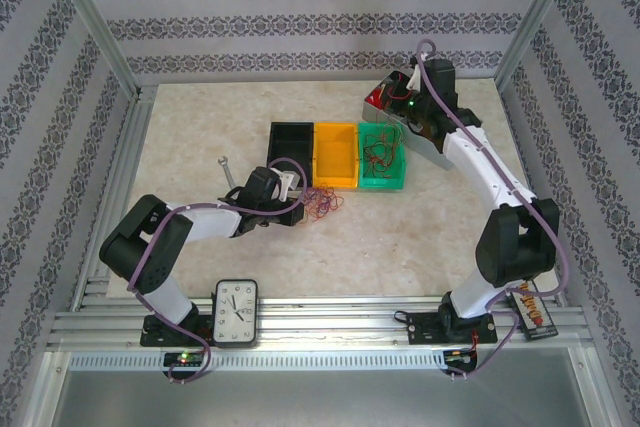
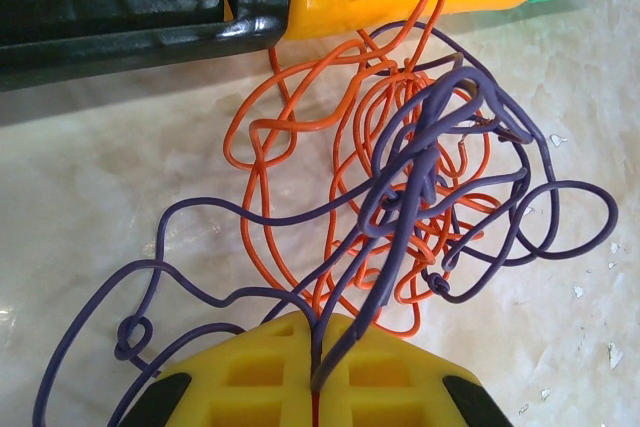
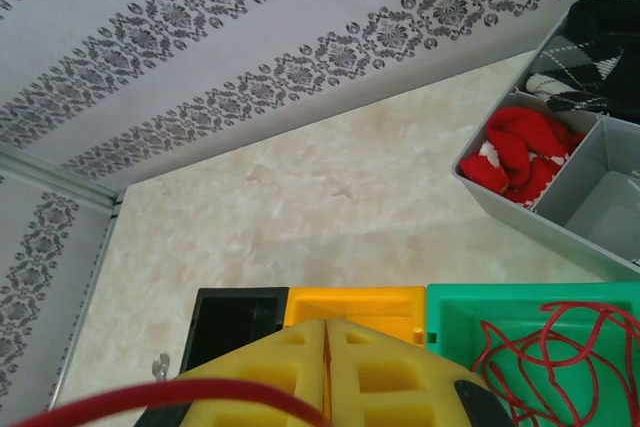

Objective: Untangle the cables

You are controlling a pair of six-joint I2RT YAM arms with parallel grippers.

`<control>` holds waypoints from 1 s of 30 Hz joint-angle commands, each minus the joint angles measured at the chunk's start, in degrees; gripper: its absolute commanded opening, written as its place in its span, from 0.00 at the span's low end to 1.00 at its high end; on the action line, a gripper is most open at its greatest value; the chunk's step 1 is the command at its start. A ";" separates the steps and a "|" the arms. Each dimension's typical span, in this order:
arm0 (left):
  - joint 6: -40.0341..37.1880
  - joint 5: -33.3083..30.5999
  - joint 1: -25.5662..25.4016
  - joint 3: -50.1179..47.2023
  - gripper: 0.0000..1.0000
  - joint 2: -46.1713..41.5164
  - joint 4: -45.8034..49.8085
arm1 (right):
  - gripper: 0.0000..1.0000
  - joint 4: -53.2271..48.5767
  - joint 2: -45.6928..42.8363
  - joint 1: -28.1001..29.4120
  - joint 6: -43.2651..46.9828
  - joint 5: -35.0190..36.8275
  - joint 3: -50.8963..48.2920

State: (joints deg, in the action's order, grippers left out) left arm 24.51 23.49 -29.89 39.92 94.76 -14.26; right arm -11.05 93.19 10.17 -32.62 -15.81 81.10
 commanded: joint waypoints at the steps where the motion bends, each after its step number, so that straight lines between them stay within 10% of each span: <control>1: 0.28 -0.10 0.45 0.04 0.00 -0.72 -1.82 | 0.02 0.38 0.22 0.11 1.63 1.66 0.78; 30: -0.05 1.73 0.36 2.09 0.00 1.30 -0.41 | 0.02 1.32 -5.20 1.95 0.72 5.26 0.34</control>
State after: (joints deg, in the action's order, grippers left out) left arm 24.51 23.94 -29.89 40.60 95.20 -14.20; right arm -10.76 86.21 11.16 -31.29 -9.74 82.85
